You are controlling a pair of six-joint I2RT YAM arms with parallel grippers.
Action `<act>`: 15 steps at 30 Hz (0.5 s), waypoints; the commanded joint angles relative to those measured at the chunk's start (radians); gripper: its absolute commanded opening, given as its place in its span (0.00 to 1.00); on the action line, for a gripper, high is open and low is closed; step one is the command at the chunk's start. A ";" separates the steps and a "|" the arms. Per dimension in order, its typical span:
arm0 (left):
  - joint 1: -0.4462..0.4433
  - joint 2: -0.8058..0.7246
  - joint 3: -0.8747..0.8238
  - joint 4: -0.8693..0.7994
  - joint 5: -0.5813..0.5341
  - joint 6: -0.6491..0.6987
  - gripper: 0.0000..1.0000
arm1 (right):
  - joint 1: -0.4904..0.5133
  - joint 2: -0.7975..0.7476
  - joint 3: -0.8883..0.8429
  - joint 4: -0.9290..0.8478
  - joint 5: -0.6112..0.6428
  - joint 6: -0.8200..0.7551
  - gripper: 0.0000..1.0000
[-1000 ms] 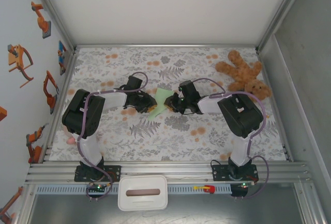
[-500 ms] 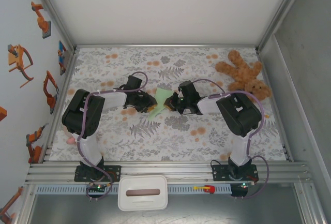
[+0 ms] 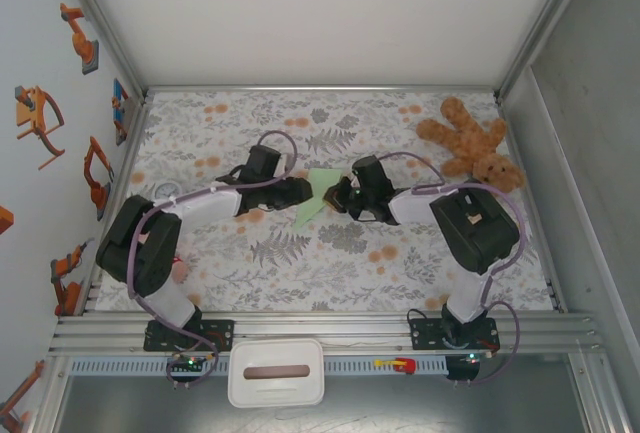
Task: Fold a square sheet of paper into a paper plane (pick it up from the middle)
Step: Fold the wing for the fifth time at the center of the table.
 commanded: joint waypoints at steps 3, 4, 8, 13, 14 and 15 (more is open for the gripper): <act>-0.074 -0.021 0.009 -0.056 -0.195 0.243 0.47 | -0.020 -0.068 -0.013 -0.037 0.034 0.037 0.00; -0.088 -0.020 0.011 -0.059 -0.232 0.273 0.49 | -0.023 -0.074 -0.015 -0.041 0.033 0.044 0.00; -0.141 -0.001 0.013 -0.043 -0.335 0.379 0.51 | -0.032 -0.081 -0.020 -0.051 0.028 0.064 0.00; -0.205 0.036 -0.011 0.038 -0.398 0.467 0.53 | -0.045 -0.074 -0.036 -0.020 0.011 0.109 0.00; -0.217 0.045 -0.017 0.057 -0.406 0.482 0.53 | -0.047 -0.073 -0.039 -0.016 0.012 0.117 0.00; -0.230 0.057 -0.021 0.074 -0.420 0.501 0.53 | -0.049 -0.070 -0.041 -0.011 0.008 0.124 0.00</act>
